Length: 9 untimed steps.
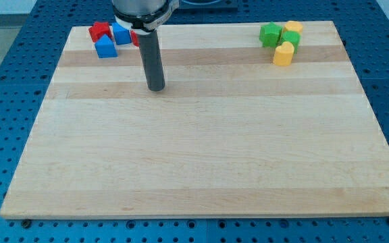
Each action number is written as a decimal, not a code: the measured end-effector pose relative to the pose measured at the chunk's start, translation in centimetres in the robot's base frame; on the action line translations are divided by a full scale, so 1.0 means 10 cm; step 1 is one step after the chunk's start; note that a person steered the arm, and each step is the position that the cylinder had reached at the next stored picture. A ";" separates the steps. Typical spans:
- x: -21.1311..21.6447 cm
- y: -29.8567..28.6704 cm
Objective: Place your hand at left side of the yellow heart
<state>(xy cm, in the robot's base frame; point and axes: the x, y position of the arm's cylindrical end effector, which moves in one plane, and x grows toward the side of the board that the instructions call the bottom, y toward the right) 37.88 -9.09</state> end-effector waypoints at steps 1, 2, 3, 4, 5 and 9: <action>0.00 0.00; 0.00 0.00; 0.07 0.29; 0.25 0.88; 0.35 1.42; -0.57 1.35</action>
